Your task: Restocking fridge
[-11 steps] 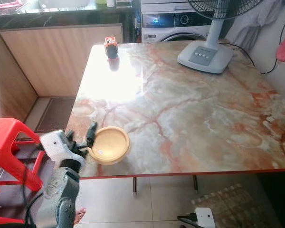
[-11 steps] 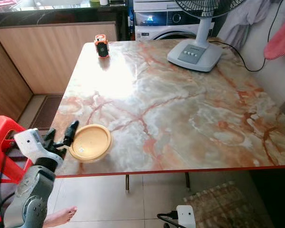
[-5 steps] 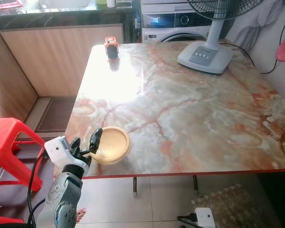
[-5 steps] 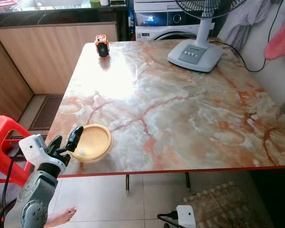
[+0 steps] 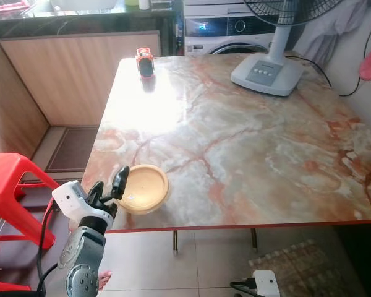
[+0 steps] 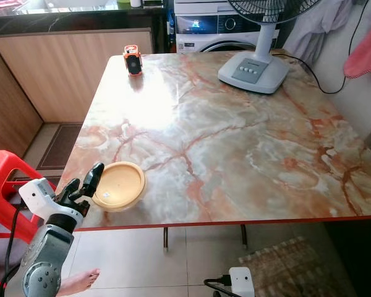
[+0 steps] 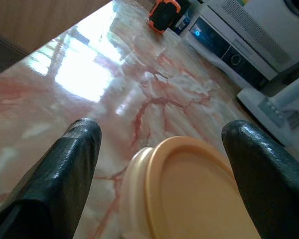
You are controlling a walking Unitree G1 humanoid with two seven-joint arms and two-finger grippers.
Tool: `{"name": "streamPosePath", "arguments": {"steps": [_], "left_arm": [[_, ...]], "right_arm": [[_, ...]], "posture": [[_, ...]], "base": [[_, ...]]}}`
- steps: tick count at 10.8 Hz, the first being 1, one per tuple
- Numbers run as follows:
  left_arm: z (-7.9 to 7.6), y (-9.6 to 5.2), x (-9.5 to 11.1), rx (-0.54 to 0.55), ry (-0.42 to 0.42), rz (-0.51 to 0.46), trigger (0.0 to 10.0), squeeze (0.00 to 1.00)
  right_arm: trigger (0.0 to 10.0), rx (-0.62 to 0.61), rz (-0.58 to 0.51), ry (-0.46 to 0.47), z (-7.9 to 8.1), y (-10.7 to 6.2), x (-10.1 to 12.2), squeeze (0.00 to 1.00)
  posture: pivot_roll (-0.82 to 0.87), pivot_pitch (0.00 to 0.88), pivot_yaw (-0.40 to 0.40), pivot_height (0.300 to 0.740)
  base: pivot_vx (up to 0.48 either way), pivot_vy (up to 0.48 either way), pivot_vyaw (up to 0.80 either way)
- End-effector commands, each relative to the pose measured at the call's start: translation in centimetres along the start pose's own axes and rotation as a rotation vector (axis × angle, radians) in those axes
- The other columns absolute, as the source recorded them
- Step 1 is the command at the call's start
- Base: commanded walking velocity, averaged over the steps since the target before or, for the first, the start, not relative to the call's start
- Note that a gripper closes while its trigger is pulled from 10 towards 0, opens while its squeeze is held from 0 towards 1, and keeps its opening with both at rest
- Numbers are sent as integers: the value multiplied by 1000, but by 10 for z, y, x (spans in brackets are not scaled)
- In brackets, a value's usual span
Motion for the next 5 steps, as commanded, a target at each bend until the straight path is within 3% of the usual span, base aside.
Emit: {"name": "streamPosePath", "arguments": {"steps": [1, 5], "left_arm": [[2, 0, -3, 4, -18, 19, 10000, 0], [2, 4, -14, 4, -100, 54, 10000, 0]], "right_arm": [[10000, 3, 5, -7, 0, 0, -2, 0], [10000, 4, 5, -11, 0, 0, -1, 0]], "posture": [[28, 54, 12, 740], [22, 57, 7, 740]], "base": [[0, 0, 0], [0, 0, 0]]}}
Point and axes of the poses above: a point about 5 cm out from each wrist's last joint towards the gripper, its own y axis pointing out of the wrist towards the gripper, its own x axis along the axis of the wrist's last joint, z = x × y, the point moved 6 cm from there along y, pointing out of the wrist towards the gripper, and after that the axes turned 13 degrees about y, right-handed, at the moved point
